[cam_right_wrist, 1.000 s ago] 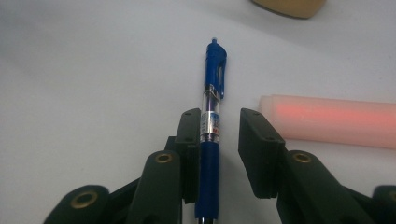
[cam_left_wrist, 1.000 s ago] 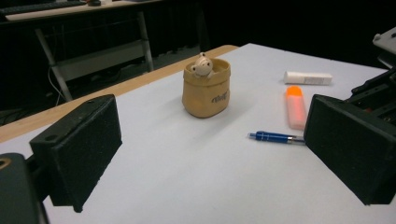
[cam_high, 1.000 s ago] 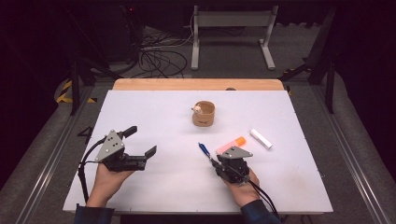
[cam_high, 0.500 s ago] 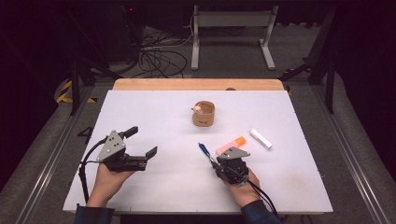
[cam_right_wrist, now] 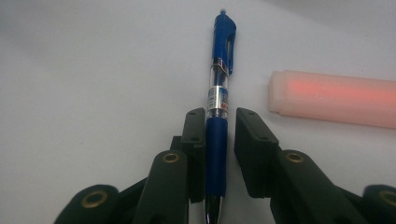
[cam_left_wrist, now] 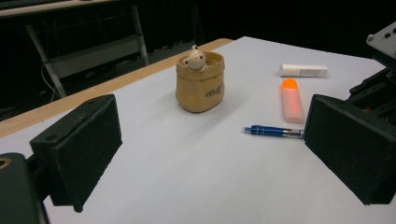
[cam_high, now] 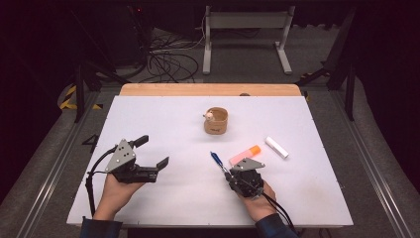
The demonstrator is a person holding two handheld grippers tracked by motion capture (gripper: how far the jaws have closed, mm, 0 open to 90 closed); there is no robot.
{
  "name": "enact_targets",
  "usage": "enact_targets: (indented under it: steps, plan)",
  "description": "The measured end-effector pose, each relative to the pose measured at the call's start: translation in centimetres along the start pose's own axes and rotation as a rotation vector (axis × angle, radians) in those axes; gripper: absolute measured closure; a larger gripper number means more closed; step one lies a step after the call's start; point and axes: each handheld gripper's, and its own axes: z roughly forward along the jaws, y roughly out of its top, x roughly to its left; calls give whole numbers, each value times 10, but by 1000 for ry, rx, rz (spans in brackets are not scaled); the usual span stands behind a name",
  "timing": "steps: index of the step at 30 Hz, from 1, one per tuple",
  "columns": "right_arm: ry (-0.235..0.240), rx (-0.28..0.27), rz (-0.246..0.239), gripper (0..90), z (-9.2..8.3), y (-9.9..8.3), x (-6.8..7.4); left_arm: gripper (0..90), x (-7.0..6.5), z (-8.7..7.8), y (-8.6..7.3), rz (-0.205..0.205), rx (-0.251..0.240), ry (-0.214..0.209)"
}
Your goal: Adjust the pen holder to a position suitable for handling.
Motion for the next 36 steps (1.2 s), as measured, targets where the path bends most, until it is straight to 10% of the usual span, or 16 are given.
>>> enact_targets:
  steps: [22, 36]
  plan:
    - [43, -4, -71, 804, -2, 6, -1, 69, -17, 16, -3, 80, 59, -31]
    - [140, -16, -152, 804, -18, 19, 7, 118, -40, 30, -3, 225, 158, -68]
